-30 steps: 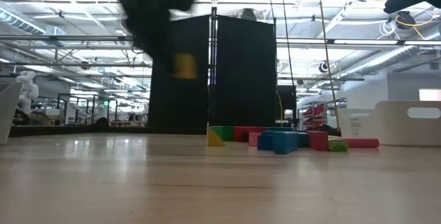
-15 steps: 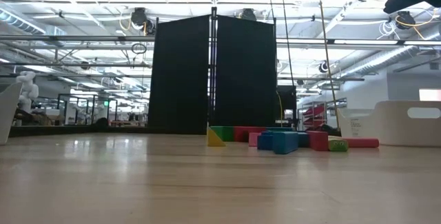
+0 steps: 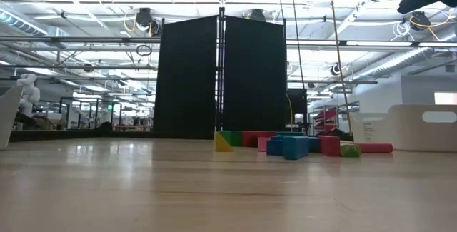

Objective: Sort blocks by size
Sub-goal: Put the yellow triangle block into the gray bin

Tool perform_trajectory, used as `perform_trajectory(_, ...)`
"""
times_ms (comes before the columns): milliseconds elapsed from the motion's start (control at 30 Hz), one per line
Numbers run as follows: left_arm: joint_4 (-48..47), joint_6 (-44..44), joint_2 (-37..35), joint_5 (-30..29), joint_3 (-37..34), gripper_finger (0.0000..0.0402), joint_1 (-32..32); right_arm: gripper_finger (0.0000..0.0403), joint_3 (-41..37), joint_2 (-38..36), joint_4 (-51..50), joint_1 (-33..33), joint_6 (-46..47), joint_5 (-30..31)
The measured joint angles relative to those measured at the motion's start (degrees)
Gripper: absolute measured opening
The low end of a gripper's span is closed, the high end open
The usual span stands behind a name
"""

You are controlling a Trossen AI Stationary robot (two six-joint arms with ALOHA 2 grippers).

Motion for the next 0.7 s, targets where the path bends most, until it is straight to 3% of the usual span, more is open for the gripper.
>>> perform_trajectory(100, 0.21, 0.54, 0.00, -4.51, 0.00, 0.0176, 1.27, 0.0068, 0.00, 0.00, 0.00, 0.00, 0.02, -0.02)
perform_trajectory(300, 2.56, 0.53, 0.07, -34.24, 0.00, 0.0197, 8.26, 0.0068, 0.00, 0.00, 0.00, -0.01, -0.20, 0.04)
perform_trajectory(400, 5.36, 2.68, 0.84, -43.02, 0.00, 0.0198, 14.71, 0.0068, 0.00, 0.00, -0.01, -0.01, 0.05, 0.04)
perform_trajectory(500, 12.37, 13.75, 2.79, -45.31, -0.01, 0.0198, 20.41, 0.0068, 0.00, 0.00, 0.00, -0.02, 0.10, 0.07)
perform_trajectory(700, 31.44, 49.71, 9.85, -42.81, -0.02, 0.0199, 27.57, 0.0068, 0.00, 0.02, -0.02, -0.02, 0.17, 0.23)
